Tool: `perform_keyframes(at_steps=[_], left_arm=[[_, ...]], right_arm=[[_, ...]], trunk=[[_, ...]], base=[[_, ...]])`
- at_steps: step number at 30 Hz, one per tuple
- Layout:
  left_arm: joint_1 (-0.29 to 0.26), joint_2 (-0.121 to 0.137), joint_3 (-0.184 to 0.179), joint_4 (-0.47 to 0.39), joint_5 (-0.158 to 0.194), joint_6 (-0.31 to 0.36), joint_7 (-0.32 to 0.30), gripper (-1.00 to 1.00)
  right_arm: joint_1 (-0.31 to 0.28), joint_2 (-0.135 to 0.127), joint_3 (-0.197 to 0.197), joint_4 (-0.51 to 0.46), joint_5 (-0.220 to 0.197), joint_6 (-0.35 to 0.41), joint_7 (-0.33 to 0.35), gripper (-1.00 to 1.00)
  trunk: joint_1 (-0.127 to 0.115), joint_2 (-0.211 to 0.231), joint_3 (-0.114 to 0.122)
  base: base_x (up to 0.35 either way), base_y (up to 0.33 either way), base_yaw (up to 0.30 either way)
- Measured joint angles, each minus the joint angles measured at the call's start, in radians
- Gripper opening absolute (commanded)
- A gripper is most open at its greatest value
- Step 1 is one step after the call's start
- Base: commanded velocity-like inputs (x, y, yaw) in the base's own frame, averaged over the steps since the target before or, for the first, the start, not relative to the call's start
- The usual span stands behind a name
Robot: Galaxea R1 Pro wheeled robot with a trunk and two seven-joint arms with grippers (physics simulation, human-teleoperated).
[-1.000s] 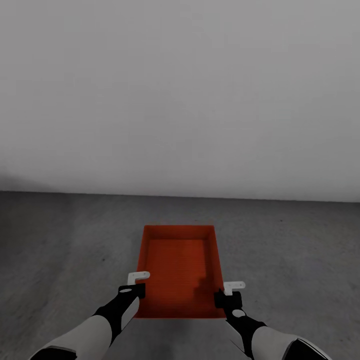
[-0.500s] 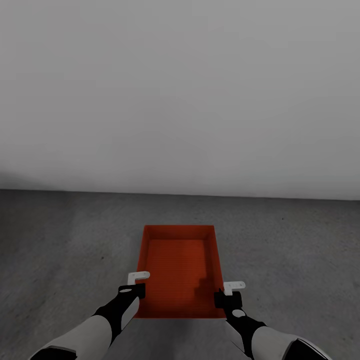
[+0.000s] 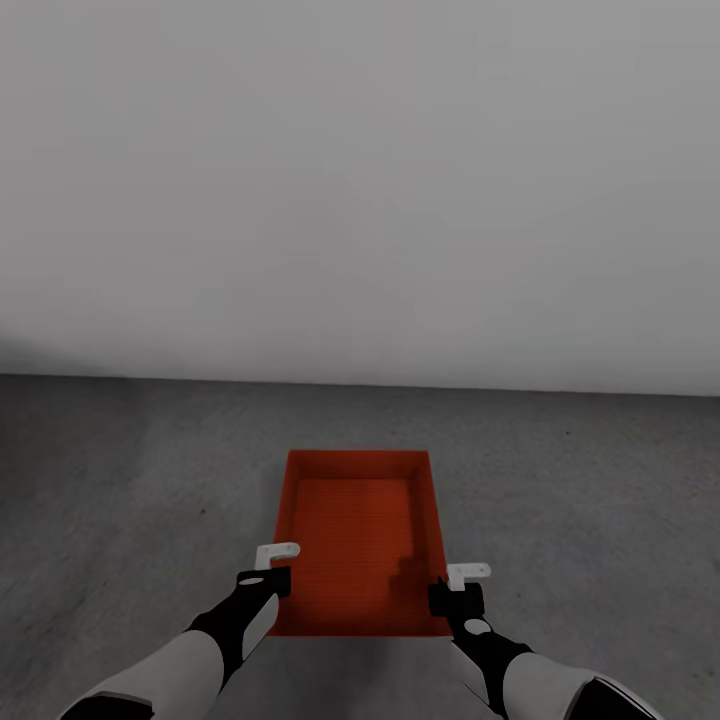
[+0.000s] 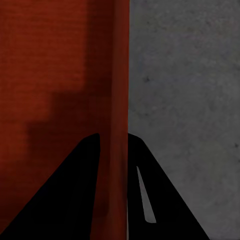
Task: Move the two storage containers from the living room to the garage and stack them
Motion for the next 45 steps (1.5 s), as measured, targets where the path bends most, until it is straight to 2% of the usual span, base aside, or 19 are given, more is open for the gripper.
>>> perform_keyframes(at_steps=[37,45], left_arm=[[0.000,0.000,-0.001,-0.001,0.001,0.000,0.000,-1.00],[0.000,0.000,-0.001,-0.001,0.001,0.000,0.000,-1.00]], right_arm=[[0.000,0.000,0.000,0.000,0.000,0.000,0.000,-1.00],[0.000,0.000,-0.001,0.000,0.001,-0.001,0.000,-1.00]], trunk=[[0.142,-0.259,-0.116],[0.142,-0.259,-0.116]], base=[[0.000,0.000,0.000],[0.000,0.000,0.000]])
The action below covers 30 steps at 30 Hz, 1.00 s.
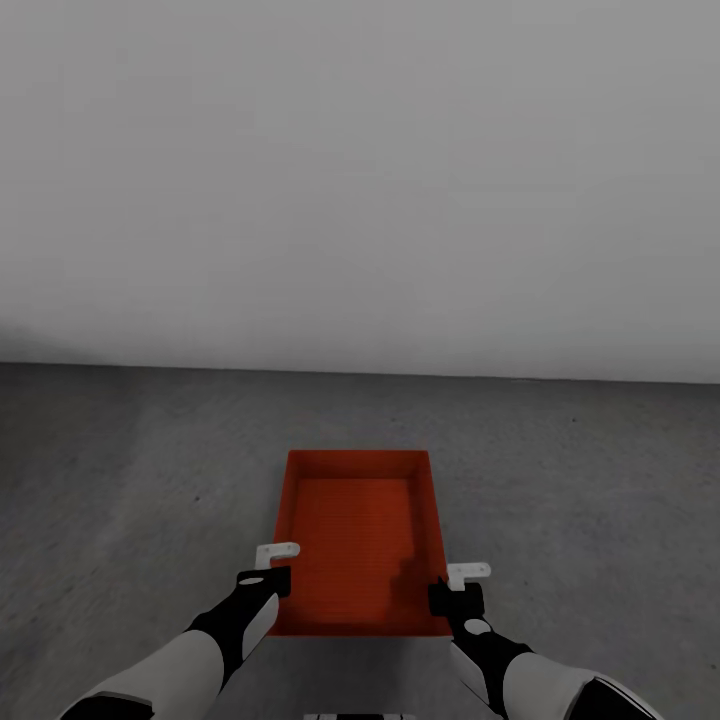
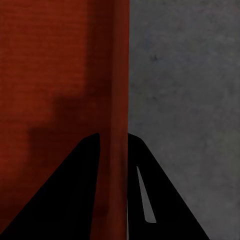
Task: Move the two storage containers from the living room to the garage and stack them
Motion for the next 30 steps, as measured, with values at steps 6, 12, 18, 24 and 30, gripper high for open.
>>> perform_keyframes(at_steps=[6,12,18,24,30], left_arm=[[0.000,0.000,0.000,0.001,0.001,0.000,0.000,-1.00],[0.000,0.000,0.000,0.000,0.001,0.000,0.000,-1.00],[0.000,0.000,0.000,0.000,0.000,0.000,0.000,-1.00],[0.000,0.000,0.000,0.000,0.000,0.000,0.000,-1.00],[0.000,0.000,0.000,0.001,0.000,0.000,0.000,-1.00]], right_arm=[[0.000,0.000,-0.001,0.000,0.001,0.001,0.000,-1.00],[0.000,0.000,0.000,0.000,0.000,0.000,0.000,-1.00],[0.000,0.000,0.000,0.000,0.000,0.000,0.000,-1.00],[0.000,0.000,0.000,0.000,0.000,0.000,0.000,-1.00],[0.000,0.000,0.000,0.000,0.001,0.001,0.000,-1.00]], trunk=[[0.000,0.000,0.000],[0.019,-0.035,-0.016],[0.042,-0.077,-0.034],[0.065,-0.119,-0.053],[0.065,-0.119,-0.053]], base=[[0.000,0.000,0.000],[0.000,0.000,0.000],[0.000,0.000,0.000],[0.000,0.000,0.000],[0.000,0.000,0.000]])
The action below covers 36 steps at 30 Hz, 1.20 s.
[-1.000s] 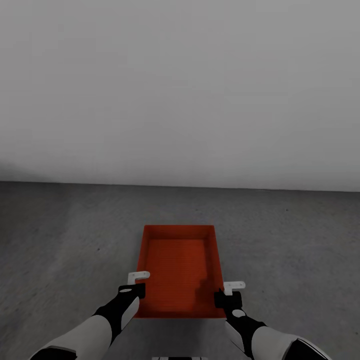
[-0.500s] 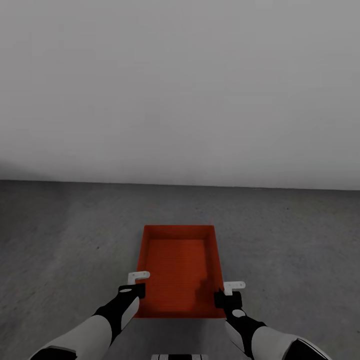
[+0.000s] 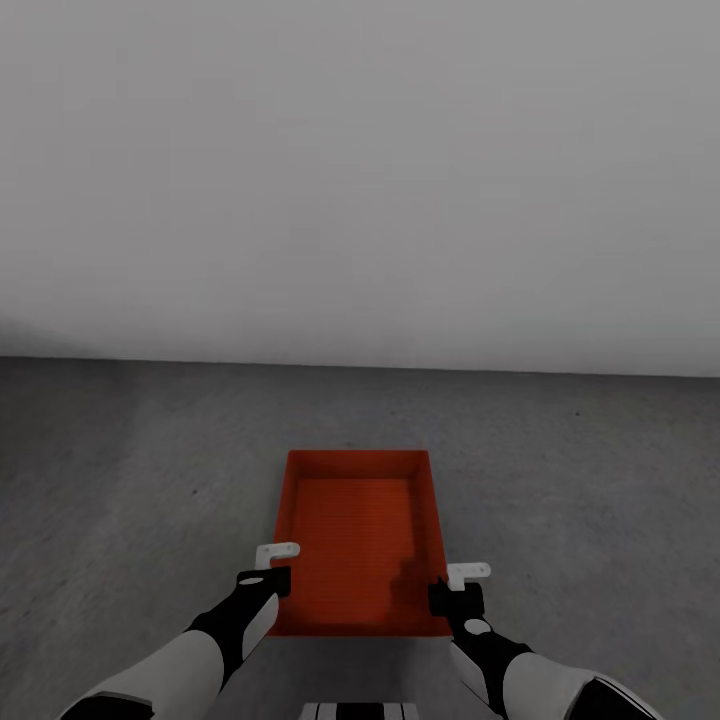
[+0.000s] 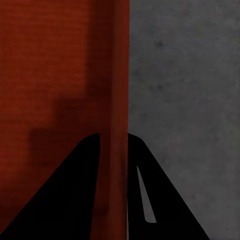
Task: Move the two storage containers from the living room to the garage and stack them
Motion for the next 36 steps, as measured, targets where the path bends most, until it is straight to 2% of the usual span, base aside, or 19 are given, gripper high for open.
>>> perform_keyframes(at_steps=[21,31,36], left_arm=[[0.000,0.000,0.001,0.000,-0.002,0.000,-0.001,-1.00],[0.000,0.000,-0.001,0.001,0.001,0.000,-0.001,-1.00],[0.000,0.001,-0.004,0.000,0.006,0.000,0.000,-1.00]], right_arm=[[0.000,0.000,0.000,0.000,0.000,0.000,0.000,-1.00],[0.000,0.000,0.000,0.000,0.000,0.000,0.000,-1.00],[0.000,0.000,0.000,0.000,0.000,0.000,0.000,-1.00]], trunk=[[0.000,0.000,0.000],[0.038,-0.070,-0.031],[0.038,-0.070,-0.031]], base=[[0.000,0.000,0.000],[0.000,0.000,0.000],[0.000,0.000,0.000]])
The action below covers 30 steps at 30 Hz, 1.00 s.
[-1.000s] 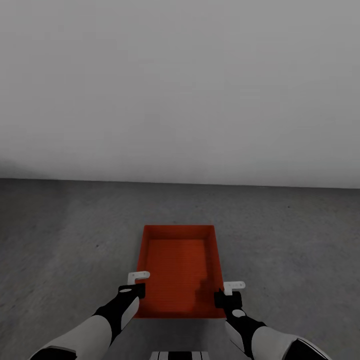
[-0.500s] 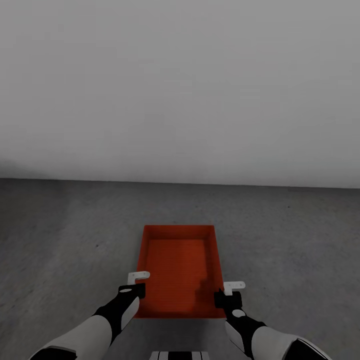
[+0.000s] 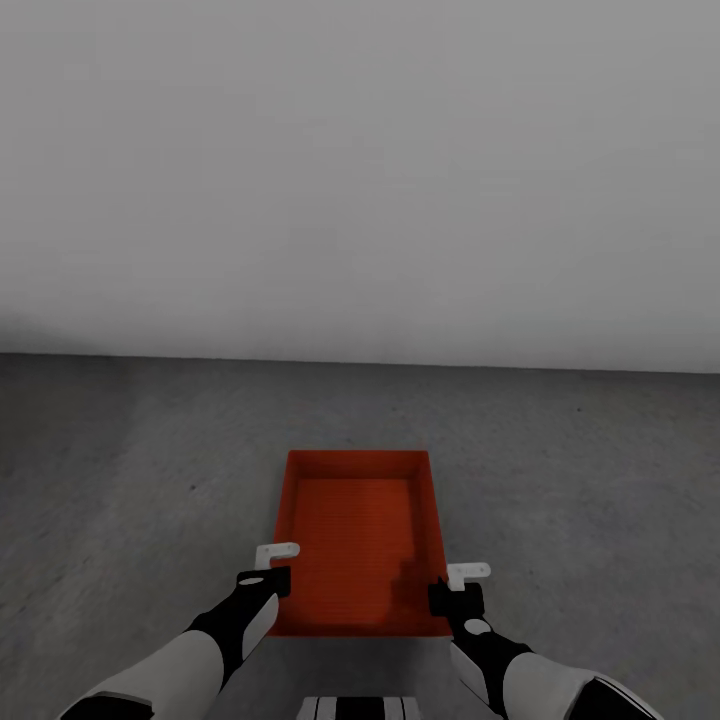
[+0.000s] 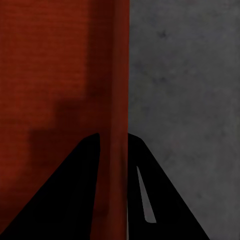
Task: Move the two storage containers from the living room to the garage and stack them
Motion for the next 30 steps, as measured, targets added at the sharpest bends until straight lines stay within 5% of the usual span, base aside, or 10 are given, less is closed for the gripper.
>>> perform_keyframes(at_steps=[30], left_arm=[[0.000,0.001,-0.022,0.000,0.026,-0.001,0.007,-1.00]], right_arm=[[0.000,0.000,0.004,0.001,-0.004,0.000,0.000,-1.00]], trunk=[[0.000,0.000,0.000]], base=[[0.000,0.000,0.000]])
